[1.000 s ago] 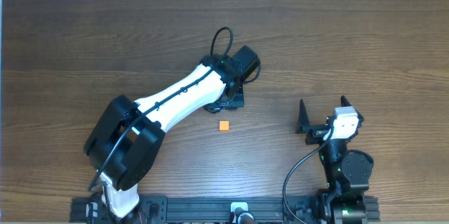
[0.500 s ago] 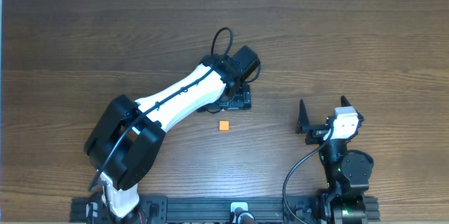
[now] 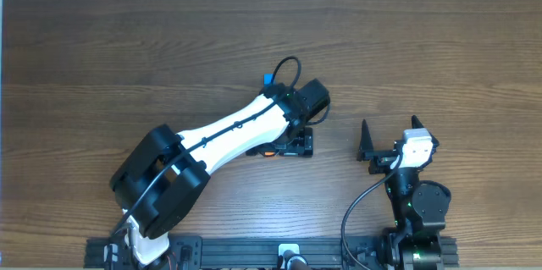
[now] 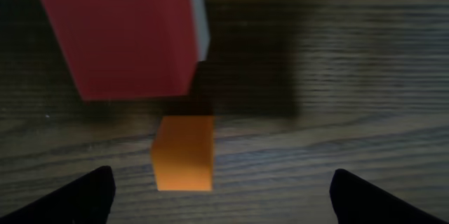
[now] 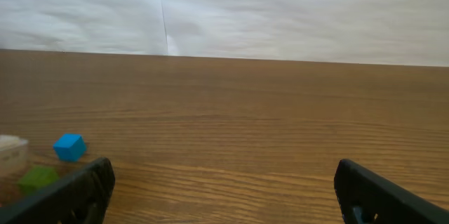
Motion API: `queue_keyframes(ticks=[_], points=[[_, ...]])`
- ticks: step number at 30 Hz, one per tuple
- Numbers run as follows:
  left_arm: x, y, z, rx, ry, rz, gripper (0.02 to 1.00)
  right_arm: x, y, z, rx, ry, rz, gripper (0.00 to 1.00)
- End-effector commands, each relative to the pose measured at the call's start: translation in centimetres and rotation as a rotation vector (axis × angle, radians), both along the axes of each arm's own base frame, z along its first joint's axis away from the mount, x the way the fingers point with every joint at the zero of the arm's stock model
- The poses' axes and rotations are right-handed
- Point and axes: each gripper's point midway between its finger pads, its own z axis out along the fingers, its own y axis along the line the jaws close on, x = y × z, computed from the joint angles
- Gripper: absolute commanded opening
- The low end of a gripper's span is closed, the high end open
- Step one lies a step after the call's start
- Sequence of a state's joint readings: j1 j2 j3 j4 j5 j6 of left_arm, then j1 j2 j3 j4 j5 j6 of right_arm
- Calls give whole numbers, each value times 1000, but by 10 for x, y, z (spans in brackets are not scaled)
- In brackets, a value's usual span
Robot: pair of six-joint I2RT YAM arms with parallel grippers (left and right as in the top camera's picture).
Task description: Stack Cubes
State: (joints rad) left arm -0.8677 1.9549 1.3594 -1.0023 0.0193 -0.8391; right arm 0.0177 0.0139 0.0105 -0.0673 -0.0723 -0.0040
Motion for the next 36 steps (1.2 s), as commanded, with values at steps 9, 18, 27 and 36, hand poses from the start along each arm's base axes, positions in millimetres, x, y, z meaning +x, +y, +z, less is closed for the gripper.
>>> queue_keyframes(ticks=[9,18,27,36], points=[[3,5,-2,-26,-13,53,947,0,1,-1,-1,0,5,993],[0,13,-8,-15,6,70,741,0,1,-1,-1,0,5,991],[0,13,-8,-16,8,70,402,0,1,-1,-1,0,5,991],[0,13,-8,-16,9,70,213,0,1,-1,-1,-1,5,991]])
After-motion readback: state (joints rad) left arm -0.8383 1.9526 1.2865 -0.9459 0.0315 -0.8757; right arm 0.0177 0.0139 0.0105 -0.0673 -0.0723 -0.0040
